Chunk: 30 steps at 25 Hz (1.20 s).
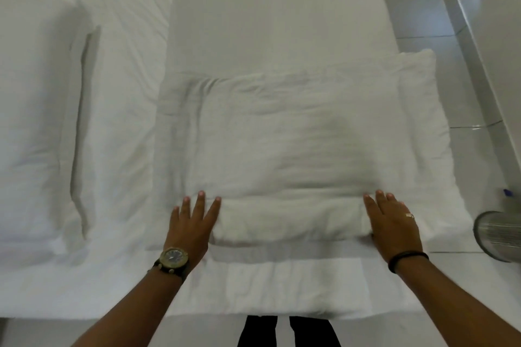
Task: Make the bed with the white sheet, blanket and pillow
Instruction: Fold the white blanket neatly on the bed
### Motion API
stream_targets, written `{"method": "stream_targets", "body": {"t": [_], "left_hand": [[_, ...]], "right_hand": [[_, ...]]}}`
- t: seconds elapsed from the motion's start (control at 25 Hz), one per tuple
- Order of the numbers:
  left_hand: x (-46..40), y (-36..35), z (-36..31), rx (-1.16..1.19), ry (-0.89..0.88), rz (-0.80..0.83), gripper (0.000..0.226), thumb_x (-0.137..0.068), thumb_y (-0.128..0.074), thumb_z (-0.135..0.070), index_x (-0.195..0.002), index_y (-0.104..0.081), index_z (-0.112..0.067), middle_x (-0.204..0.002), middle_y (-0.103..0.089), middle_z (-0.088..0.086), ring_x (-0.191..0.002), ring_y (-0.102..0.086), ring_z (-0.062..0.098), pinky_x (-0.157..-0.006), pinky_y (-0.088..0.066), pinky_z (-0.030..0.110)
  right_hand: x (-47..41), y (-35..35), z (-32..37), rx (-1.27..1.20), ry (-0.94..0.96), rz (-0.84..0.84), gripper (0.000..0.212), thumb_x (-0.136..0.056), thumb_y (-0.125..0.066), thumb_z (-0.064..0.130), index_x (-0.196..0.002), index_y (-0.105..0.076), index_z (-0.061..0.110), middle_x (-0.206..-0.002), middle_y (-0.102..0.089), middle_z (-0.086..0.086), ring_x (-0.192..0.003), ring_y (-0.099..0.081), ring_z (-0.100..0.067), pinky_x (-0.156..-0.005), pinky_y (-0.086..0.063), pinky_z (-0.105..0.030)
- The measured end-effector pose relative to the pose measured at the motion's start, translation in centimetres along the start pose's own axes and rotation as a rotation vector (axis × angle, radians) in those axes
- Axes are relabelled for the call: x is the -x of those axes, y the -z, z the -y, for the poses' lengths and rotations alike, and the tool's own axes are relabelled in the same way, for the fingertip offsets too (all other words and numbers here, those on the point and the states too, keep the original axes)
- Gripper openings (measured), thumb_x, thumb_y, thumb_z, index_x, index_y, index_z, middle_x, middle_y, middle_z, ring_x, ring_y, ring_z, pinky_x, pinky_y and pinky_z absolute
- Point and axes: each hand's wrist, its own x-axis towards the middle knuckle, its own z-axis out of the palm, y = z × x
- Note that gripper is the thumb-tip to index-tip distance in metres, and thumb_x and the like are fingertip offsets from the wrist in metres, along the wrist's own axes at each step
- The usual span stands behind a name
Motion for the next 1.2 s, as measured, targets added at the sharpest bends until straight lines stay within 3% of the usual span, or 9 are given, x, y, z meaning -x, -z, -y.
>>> {"method": "stream_targets", "body": {"t": [0.08, 0.2, 0.32, 0.56, 0.84, 0.92, 1.04, 1.12, 1.2], "left_hand": [[-0.2, 0.7, 0.1, 0.013, 0.015, -0.008, 0.099, -0.053, -0.078, 0.009, -0.145, -0.049, -0.014, -0.141, -0.056, 0.028, -0.116, -0.059, 0.057, -0.087, -0.053, 0.064], [1.0, 1.4, 0.4, 0.118, 0.052, -0.029, 0.077, -0.085, -0.056, 0.002, -0.156, -0.031, -0.016, -0.162, -0.03, 0.019, -0.144, -0.036, 0.046, -0.114, -0.037, 0.053], [3.9, 2.6, 0.7, 0.119, 0.088, 0.014, 0.072, -0.093, -0.044, 0.0, -0.158, -0.023, -0.02, -0.167, -0.02, 0.011, -0.151, -0.026, 0.035, -0.119, -0.029, 0.042], [12.8, 2.8, 2.6, 0.163, 0.095, -0.045, 0.069, -0.095, -0.042, 0.004, -0.158, -0.023, -0.018, -0.167, -0.02, 0.01, -0.152, -0.024, 0.032, -0.121, -0.027, 0.038], [21.7, -4.4, 0.0, 0.187, -0.003, 0.228, 0.068, -0.098, -0.038, -0.004, -0.159, -0.018, -0.025, -0.169, -0.016, 0.005, -0.152, -0.026, 0.027, -0.117, -0.033, 0.035], [23.1, -4.5, 0.5, 0.193, -0.006, 0.221, 0.065, -0.098, -0.038, -0.008, -0.157, -0.022, -0.03, -0.167, -0.021, 0.001, -0.15, -0.031, 0.022, -0.116, -0.035, 0.032], [22.0, -2.2, 2.1, 0.229, 0.086, 0.144, 0.054, -0.093, -0.047, -0.016, -0.144, -0.05, -0.033, -0.151, -0.052, -0.003, -0.133, -0.053, 0.017, -0.106, -0.042, 0.028], [20.4, 0.9, 3.0, 0.249, 0.112, 0.074, 0.039, -0.084, -0.052, -0.017, -0.115, -0.071, -0.03, -0.119, -0.073, -0.002, -0.107, -0.069, 0.022, -0.086, -0.051, 0.03], [18.3, 5.1, 4.2, 0.312, 0.122, -0.085, 0.029, -0.073, -0.053, -0.017, -0.089, -0.076, -0.023, -0.093, -0.077, 0.005, -0.086, -0.073, 0.032, -0.07, -0.05, 0.033]], "right_hand": [[-0.6, 1.8, 0.4, -0.021, 0.003, -0.066, 0.041, -0.049, -0.073, -0.022, -0.084, -0.067, -0.001, -0.082, -0.067, -0.025, -0.072, -0.066, -0.042, -0.058, -0.057, -0.048], [-0.1, 4.9, 0.8, -0.089, -0.017, -0.088, 0.034, -0.047, -0.069, -0.022, -0.065, -0.06, 0.004, -0.059, -0.058, -0.014, -0.051, -0.059, -0.035, -0.042, -0.049, -0.037], [2.0, 7.7, 1.9, -0.116, -0.036, -0.106, 0.034, -0.044, -0.072, -0.021, -0.061, -0.06, 0.006, -0.054, -0.058, -0.011, -0.046, -0.058, -0.032, -0.039, -0.045, -0.033], [8.3, 11.1, 4.0, -0.14, 0.005, -0.06, 0.034, -0.042, -0.073, -0.018, -0.06, -0.061, 0.008, -0.051, -0.058, -0.009, -0.04, -0.055, -0.031, -0.033, -0.042, -0.032], [20.3, 9.7, 4.5, -0.127, -0.022, 0.202, 0.042, -0.03, -0.079, -0.014, -0.052, -0.057, 0.015, -0.044, -0.053, -0.001, -0.032, -0.05, -0.022, -0.031, -0.025, -0.025], [22.0, 9.6, 5.3, -0.159, -0.042, 0.277, 0.044, -0.029, -0.08, -0.01, -0.052, -0.056, 0.018, -0.044, -0.052, 0.001, -0.032, -0.05, -0.019, -0.034, -0.018, -0.02], [19.6, 10.6, 5.9, -0.2, -0.119, 0.297, 0.033, -0.044, -0.076, -0.009, -0.058, -0.059, 0.015, -0.05, -0.057, -0.002, -0.038, -0.054, -0.024, -0.04, -0.025, -0.021], [16.8, 11.9, 5.9, -0.196, -0.135, 0.25, 0.026, -0.052, -0.072, -0.008, -0.064, -0.061, 0.013, -0.057, -0.06, -0.005, -0.046, -0.058, -0.03, -0.045, -0.03, -0.024], [13.3, 14.3, 5.7, -0.173, -0.122, 0.198, 0.027, -0.051, -0.071, -0.006, -0.065, -0.061, 0.014, -0.06, -0.058, -0.005, -0.05, -0.057, -0.033, -0.046, -0.033, -0.026]]}}
